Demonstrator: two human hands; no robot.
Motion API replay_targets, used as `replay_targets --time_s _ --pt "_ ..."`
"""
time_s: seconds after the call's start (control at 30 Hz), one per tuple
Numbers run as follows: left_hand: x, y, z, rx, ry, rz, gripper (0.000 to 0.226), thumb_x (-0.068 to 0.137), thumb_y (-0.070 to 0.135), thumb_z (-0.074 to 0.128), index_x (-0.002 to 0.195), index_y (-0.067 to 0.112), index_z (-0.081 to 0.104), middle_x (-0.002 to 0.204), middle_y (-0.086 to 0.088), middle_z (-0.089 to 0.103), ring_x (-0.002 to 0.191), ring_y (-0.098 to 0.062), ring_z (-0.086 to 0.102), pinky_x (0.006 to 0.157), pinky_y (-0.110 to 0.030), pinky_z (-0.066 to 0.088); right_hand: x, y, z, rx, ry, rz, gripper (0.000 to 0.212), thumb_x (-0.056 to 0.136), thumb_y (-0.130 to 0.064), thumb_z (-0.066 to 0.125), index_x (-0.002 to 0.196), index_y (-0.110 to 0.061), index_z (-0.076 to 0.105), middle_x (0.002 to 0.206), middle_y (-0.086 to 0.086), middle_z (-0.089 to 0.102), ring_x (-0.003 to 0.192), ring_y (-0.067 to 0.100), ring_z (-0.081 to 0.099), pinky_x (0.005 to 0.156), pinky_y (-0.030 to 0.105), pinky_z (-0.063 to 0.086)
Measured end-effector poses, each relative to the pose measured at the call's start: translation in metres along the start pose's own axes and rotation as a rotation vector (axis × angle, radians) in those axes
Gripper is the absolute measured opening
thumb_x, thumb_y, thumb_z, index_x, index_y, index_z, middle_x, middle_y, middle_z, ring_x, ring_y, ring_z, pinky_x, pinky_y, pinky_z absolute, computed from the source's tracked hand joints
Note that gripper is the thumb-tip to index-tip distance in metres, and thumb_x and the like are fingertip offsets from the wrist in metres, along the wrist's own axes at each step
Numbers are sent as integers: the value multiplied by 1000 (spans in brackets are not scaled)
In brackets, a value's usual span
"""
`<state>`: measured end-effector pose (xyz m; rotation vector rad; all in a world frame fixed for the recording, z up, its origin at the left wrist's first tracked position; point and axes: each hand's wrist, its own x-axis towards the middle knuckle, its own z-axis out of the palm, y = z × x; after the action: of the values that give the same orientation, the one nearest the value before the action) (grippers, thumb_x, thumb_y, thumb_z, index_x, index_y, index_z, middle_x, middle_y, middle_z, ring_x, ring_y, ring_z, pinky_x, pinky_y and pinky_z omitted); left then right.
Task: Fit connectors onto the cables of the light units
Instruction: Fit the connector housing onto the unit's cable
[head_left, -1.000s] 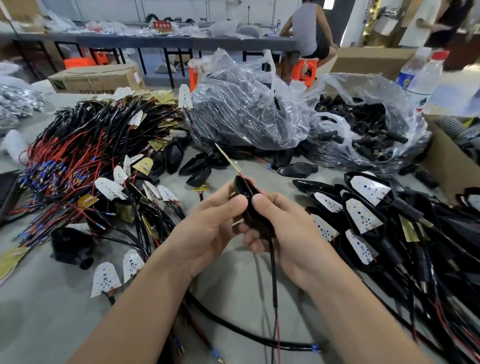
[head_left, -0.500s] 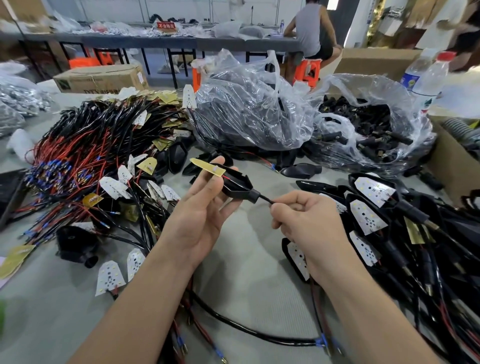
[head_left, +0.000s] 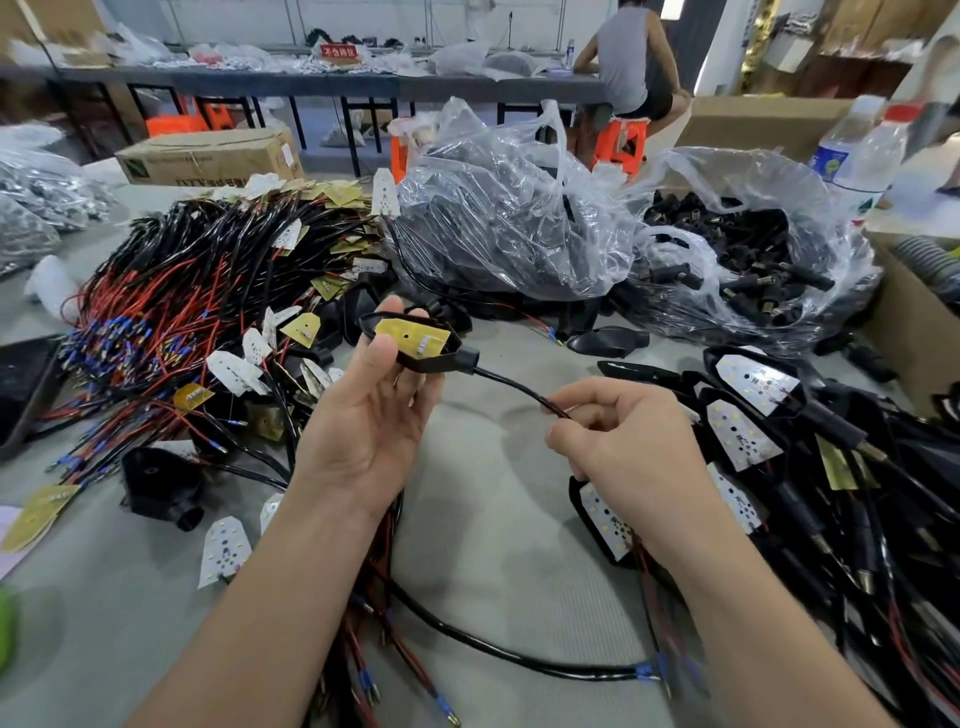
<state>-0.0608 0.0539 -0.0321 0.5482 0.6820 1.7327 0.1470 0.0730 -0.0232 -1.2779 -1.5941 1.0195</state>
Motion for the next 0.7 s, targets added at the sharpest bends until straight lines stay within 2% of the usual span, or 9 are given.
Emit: replay_targets --time_s 0.1,0.2,0.3,0.43,0.5,0.57,0.63,0.7 --pt "1 3 -1 9 27 -4 32 89 29 61 117 30 76 112 8 75 99 -9 71 87 -24 56 3 2 -4 -88 89 -78 22 78 -11 76 77 -32 73 66 -11 71 51 6 58 57 25 48" --pt "1 3 0 24 8 -25 39 91 27 59 128 26 69 120 4 74 104 -11 71 90 -27 58 3 3 -2 -88 128 -131 19 81 -13 75 77 -31 70 60 -6 68 46 6 49 51 25 43" --pt "0 2 1 18 -44 -46 38 93 23 58 129 22 69 121 1 74 102 -11 73 86 -29 59 1 5 1 -120 85 -156 18 86 -14 70 75 -29 68 61 -2 68 45 9 46 48 28 41" --pt "-1 1 2 94 -105 -41 34 90 21 58 120 25 73 122 1 74 102 -12 73 83 -28 59 0 5 3 -202 -13 -149 18 90 -15 64 73 -23 66 59 0 66 47 7 47 51 26 39" --pt "-2 -1 3 140 -131 -32 30 88 21 60 113 26 76 115 3 76 99 -11 74 83 -28 59 -1 4 4 -235 -42 -150 18 91 -19 61 73 -17 64 57 4 61 49 10 46 53 30 41" --pt "-3 -2 3 152 -148 -23 31 82 24 69 111 28 77 110 5 76 96 -9 71 84 -27 58 -1 3 4 -213 -64 -134 22 89 -25 56 72 -12 60 53 6 53 48 13 40 52 32 37" --pt "-2 -2 1 126 -150 -22 35 77 26 73 112 29 77 109 5 75 95 -9 68 87 -28 57 -1 1 3 -169 -88 -110 26 84 -32 48 71 -11 58 47 1 43 45 11 32 50 28 29" --pt "-1 -1 -1 106 -141 -24 35 81 25 70 116 28 75 111 5 75 97 -9 69 88 -29 57 -2 0 2 -193 -85 -126 27 82 -33 46 71 -13 59 47 -3 38 46 11 30 51 28 27"
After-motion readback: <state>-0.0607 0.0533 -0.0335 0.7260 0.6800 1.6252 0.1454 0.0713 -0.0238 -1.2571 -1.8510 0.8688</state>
